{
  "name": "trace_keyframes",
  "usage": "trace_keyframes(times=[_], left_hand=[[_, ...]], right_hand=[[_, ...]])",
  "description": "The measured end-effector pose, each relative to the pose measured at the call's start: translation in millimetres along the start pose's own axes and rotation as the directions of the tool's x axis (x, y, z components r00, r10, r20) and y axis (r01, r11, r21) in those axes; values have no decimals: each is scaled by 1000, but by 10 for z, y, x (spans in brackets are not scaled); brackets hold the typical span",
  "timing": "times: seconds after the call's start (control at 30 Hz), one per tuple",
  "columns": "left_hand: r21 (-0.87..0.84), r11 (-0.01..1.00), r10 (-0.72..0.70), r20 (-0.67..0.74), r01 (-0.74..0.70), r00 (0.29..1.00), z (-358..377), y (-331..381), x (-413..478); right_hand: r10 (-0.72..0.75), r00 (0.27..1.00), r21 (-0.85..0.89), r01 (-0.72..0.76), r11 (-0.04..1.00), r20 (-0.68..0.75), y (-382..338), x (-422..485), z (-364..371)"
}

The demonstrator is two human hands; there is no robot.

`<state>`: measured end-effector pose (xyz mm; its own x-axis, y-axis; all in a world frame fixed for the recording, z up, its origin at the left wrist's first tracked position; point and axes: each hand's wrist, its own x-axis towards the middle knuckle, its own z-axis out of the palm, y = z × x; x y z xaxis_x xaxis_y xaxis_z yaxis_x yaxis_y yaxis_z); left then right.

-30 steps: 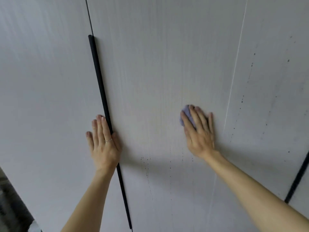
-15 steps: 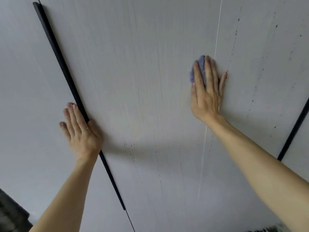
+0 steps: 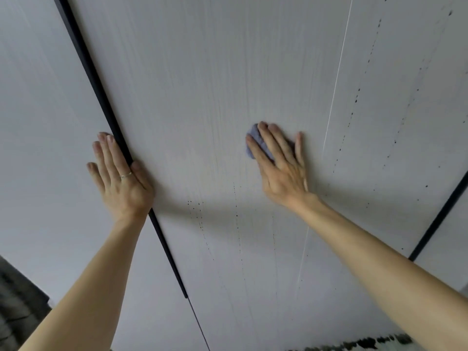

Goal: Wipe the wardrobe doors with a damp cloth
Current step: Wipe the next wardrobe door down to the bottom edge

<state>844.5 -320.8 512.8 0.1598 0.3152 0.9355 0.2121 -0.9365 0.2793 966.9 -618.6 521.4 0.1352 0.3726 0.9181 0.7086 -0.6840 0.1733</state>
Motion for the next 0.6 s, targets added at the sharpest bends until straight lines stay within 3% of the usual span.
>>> trace_keyframes(times=[0.1, 0.2, 0.27, 0.3, 0.37, 0.43, 0.5, 0.6], left_hand=[[11, 1000, 3, -10, -3, 1000, 18, -16, -5], [14, 1000, 12, -13, -12, 1000, 40, -6, 5], [18, 1000, 17, -19, -16, 1000, 37, -28, 21], [17, 1000, 16, -19, -16, 1000, 31, -35, 19], [10, 1000, 14, -8, -14, 1000, 27, -35, -3], [6, 1000, 7, -2, -7, 1000, 24, -31, -17], [4, 1000, 6, -1, -6, 1000, 35, -29, -10], [-2, 1000, 11, -3, -11, 1000, 46, -33, 1]], right_hand=[[77, 991, 26, -74, 997, -111, -66, 514, -45], [35, 992, -23, -38, 999, -121, -186, 240, 144], [-167, 986, -101, 165, 981, -3, -310, -240, 338], [-297, 947, -128, 311, 942, 119, -359, -478, 399], [-491, 805, -114, 551, 826, 334, -357, -784, 431], [-560, 735, -74, 629, 774, 383, -305, -699, 377], [-505, 823, -86, 541, 837, 261, -290, -307, 305], [-270, 962, -83, 266, 960, -44, -314, 476, 155]])
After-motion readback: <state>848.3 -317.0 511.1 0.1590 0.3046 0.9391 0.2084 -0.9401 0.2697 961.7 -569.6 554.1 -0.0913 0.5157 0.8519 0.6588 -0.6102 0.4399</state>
